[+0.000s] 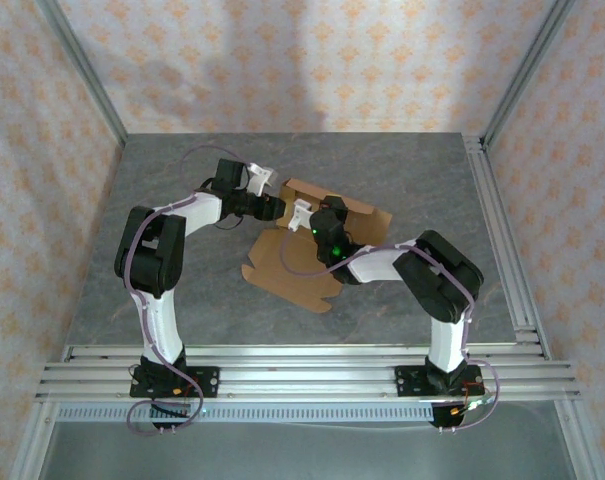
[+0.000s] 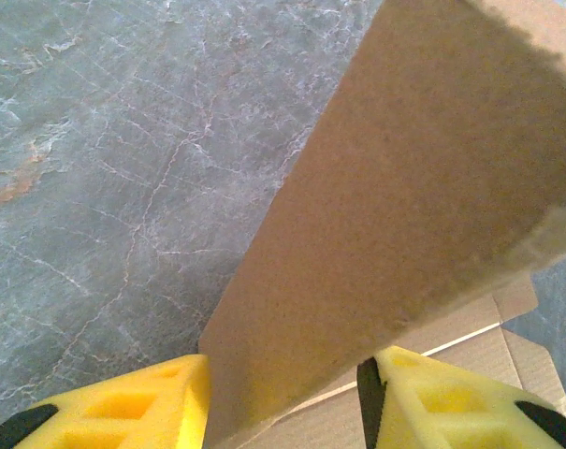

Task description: Fold the paper box

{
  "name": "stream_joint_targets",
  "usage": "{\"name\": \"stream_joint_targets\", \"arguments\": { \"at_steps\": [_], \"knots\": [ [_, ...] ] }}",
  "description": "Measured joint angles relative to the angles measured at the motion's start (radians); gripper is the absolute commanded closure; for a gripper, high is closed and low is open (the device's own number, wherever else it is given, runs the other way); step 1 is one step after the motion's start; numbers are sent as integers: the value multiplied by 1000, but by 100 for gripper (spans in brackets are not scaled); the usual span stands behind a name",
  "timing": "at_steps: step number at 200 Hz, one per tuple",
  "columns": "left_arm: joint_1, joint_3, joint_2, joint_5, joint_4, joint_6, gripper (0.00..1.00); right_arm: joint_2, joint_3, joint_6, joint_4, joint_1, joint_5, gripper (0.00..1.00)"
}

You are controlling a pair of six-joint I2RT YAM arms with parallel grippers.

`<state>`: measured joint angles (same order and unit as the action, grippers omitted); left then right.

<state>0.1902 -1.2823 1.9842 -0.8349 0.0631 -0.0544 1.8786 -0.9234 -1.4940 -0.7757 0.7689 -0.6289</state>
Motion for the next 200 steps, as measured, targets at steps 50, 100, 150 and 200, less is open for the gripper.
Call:
{"name": "stream_joint_targets", "arguments": {
  "at_steps": [50, 100, 150, 200],
  "knots": [
    [0, -17, 13, 0, 20, 0, 54, -16, -15, 47, 67, 3, 3, 100],
    [4, -34, 24, 2, 49, -7, 55, -21, -32, 62, 107, 14, 7, 100],
    [13, -45, 26, 26, 61, -25, 69, -21, -41, 55, 118, 24, -1, 100],
    [13, -45, 26, 39, 61, -30, 82, -21, -42, 43, 117, 26, -18, 100]
  ]
}}
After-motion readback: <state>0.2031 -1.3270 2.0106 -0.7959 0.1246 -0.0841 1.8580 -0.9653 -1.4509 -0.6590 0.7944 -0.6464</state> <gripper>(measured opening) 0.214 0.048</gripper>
